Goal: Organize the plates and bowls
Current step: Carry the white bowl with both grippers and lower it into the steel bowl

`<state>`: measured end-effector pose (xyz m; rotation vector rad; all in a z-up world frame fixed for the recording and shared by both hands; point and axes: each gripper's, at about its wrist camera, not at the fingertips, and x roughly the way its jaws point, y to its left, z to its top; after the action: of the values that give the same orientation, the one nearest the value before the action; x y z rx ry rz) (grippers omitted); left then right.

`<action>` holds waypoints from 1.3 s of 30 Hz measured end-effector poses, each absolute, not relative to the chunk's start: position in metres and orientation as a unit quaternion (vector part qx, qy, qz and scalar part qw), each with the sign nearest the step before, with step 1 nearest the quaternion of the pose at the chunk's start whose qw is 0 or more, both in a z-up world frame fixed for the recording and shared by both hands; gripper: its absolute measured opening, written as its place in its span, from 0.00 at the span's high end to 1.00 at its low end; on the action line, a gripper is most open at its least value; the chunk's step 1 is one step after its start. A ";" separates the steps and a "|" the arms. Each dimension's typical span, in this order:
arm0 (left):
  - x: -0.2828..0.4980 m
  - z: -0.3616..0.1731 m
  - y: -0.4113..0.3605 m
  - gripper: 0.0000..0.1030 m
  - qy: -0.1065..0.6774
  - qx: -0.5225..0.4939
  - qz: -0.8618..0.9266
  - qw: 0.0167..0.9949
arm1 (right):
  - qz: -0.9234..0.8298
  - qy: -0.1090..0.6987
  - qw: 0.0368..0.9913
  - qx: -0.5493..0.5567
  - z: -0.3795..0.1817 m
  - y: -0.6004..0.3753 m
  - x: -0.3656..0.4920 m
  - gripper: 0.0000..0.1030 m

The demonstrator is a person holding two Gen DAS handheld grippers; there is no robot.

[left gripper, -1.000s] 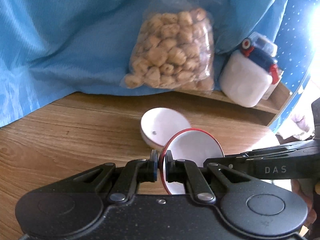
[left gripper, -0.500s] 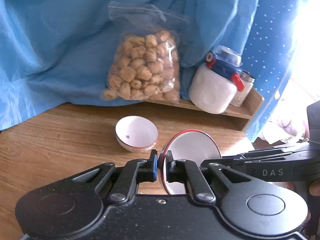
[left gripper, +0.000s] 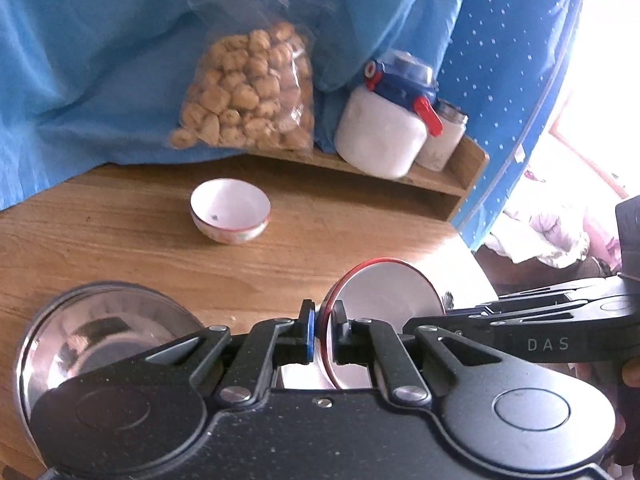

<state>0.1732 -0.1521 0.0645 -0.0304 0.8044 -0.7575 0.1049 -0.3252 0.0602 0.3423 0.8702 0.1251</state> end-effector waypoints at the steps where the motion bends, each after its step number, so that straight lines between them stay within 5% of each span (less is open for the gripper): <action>1: 0.171 0.063 -0.153 0.93 0.383 -0.012 -0.362 0.850 | 0.058 0.421 0.890 0.165 0.060 -0.326 0.103 0.90; 39: 0.179 0.026 -0.177 0.91 0.463 0.033 -0.347 0.815 | 0.096 0.467 0.865 0.158 0.032 -0.335 0.107 0.86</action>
<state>0.1787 -0.1772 0.0264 0.0715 0.9885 -0.7393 0.1072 -0.3350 0.0321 0.3315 0.9791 0.2008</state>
